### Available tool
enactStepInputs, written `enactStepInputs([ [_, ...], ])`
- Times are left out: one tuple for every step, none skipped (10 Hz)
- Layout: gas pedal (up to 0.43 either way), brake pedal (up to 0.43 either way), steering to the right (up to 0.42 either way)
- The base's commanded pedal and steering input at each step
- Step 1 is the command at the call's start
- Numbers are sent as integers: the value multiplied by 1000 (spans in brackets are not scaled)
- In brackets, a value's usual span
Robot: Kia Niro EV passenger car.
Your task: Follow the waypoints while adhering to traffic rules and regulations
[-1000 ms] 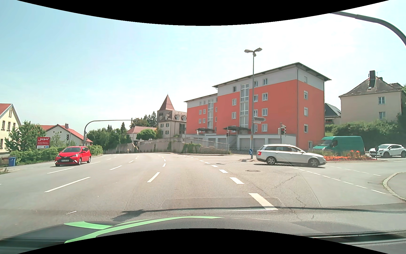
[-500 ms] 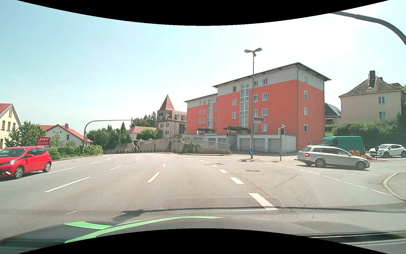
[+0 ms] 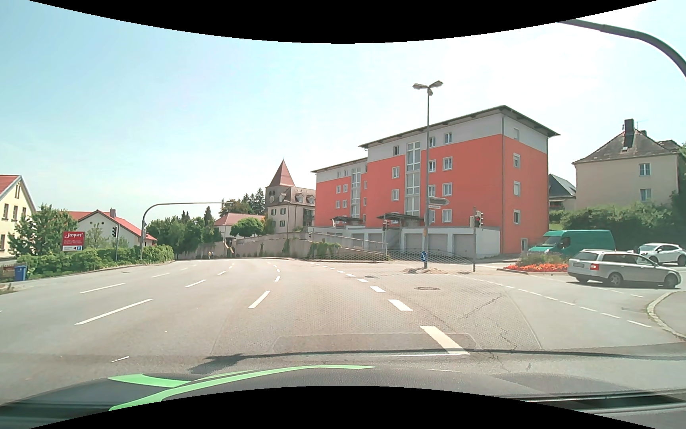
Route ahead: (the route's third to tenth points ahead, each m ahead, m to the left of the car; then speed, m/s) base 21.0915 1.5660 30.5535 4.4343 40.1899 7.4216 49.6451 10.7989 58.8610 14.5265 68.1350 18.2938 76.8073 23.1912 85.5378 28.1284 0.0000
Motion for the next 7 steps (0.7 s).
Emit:
enactStepInputs([
  [0, 262, 3],
  [0, 262, 3],
  [0, 262, 3],
  [0, 262, 3],
  [0, 262, 3],
  [0, 262, 3],
  [0, 262, 3],
])
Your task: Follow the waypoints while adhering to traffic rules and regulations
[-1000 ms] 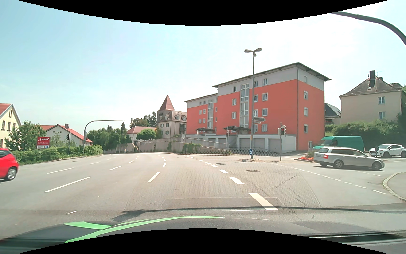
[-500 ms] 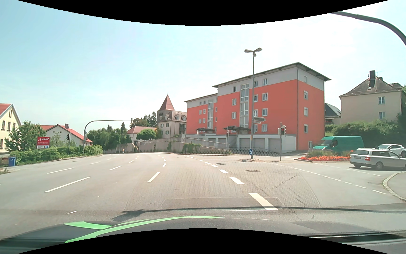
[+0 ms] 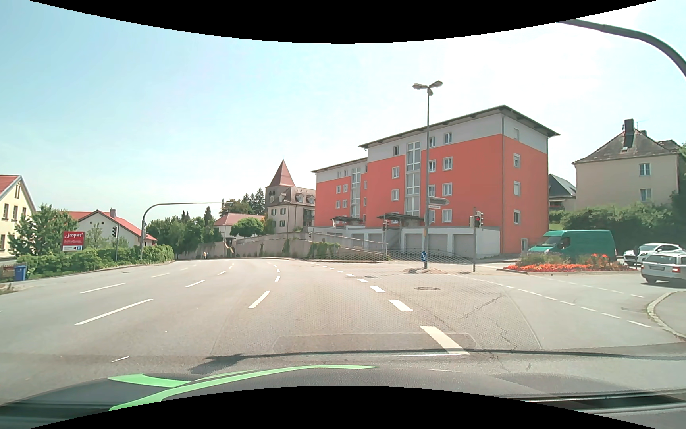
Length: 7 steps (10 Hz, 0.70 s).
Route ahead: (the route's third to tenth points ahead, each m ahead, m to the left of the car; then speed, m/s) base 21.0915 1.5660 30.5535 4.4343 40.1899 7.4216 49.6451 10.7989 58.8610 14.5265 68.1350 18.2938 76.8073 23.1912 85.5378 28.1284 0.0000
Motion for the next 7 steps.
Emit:
enactStepInputs([
  [0, 262, 3],
  [0, 262, 3],
  [0, 268, 3],
  [0, 262, 3],
  [0, 262, 3],
  [0, 262, 3],
  [0, 262, 3],
])
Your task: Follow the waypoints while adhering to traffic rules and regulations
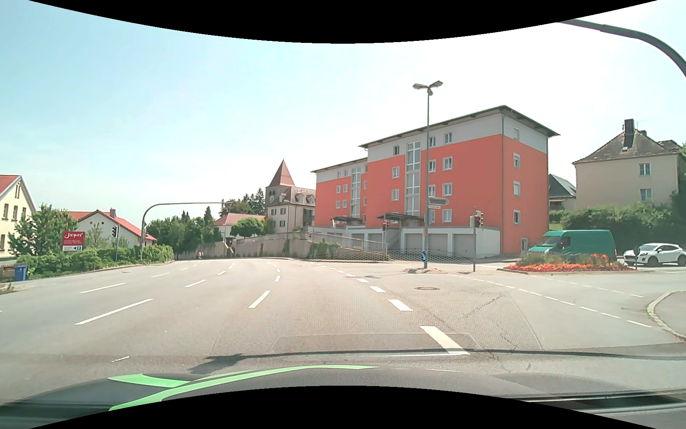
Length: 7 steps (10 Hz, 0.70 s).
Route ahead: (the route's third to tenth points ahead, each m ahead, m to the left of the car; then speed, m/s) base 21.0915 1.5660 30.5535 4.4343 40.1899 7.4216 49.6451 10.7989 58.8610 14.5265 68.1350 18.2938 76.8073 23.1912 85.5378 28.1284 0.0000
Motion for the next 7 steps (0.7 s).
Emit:
enactStepInputs([
  [0, 262, 3],
  [0, 262, 3],
  [0, 262, 3],
  [0, 262, 3],
  [0, 262, 3],
  [0, 262, 3],
  [0, 262, 3],
])
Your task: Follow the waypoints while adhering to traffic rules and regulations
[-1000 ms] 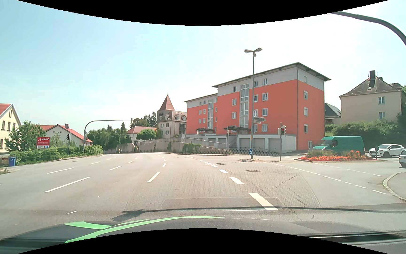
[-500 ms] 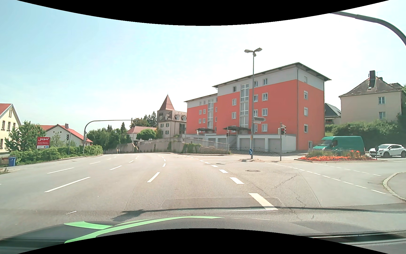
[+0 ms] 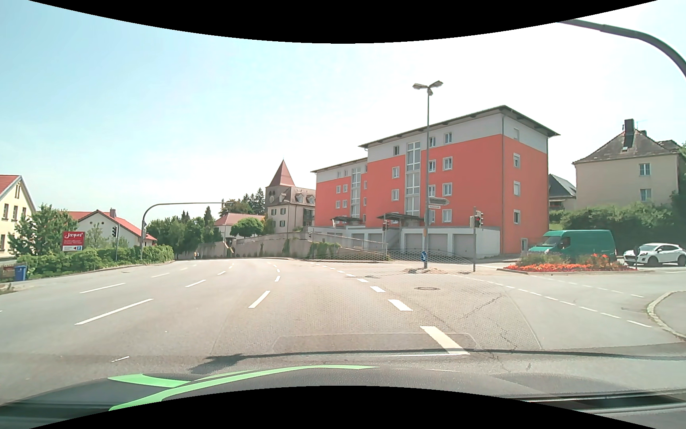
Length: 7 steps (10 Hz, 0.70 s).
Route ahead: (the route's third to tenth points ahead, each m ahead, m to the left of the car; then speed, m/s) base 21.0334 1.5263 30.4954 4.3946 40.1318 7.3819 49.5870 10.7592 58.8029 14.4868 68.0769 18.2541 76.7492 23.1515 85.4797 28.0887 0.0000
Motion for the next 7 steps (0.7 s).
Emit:
enactStepInputs([
  [0, 262, 3],
  [0, 262, 3],
  [0, 268, 3],
  [0, 262, 3],
  [0, 262, 3],
  [0, 262, 3],
  [0, 262, 3],
])
